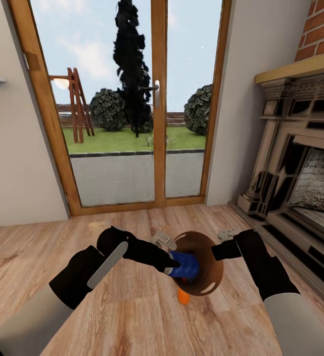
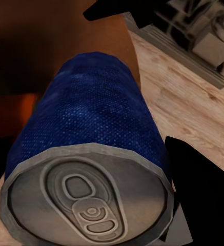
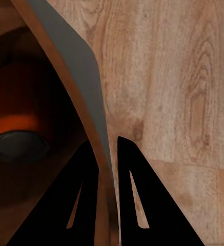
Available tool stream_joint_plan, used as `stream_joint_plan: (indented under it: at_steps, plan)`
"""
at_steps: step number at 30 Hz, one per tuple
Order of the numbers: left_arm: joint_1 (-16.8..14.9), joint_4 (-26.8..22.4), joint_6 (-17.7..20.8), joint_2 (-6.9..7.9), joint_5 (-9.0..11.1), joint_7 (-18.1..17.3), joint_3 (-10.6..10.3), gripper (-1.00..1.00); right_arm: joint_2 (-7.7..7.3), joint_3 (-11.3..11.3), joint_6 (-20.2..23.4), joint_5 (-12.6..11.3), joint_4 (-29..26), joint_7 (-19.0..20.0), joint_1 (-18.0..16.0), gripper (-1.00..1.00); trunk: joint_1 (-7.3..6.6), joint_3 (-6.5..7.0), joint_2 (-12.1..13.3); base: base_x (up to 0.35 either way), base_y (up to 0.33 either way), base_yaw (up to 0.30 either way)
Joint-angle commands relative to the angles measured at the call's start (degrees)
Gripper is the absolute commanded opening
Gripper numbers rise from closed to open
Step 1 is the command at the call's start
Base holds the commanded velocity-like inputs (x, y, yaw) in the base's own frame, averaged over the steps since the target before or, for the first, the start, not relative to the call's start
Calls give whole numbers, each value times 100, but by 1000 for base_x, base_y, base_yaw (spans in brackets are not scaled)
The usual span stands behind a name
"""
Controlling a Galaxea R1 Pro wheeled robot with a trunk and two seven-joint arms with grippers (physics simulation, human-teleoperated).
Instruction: Put the three can of soda from the living room inside the tash can in the kitchen.
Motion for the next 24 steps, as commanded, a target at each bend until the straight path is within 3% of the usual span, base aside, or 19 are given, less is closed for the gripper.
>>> stream_joint_plan:
  at_steps: [1, 12, 24]
  plan:
    - [0, 11, 5, -2, 24, 46, -11, -100, 7, -3, 23, -89, -2, 19, -3, -100, -1, 1, -1, 0, 0, 0]
    - [0, 66, 5, -93, 25, 422, -192, -100, 111, 1, 23, 21, -2, 16, -3, -100, -1, 1, -1, 0, 0, 0]
    - [0, 78, 5, -254, 28, 787, -225, -100, 120, 1, 23, 31, -2, 16, -3, -100, -1, 1, -1, 0, 0, 0]
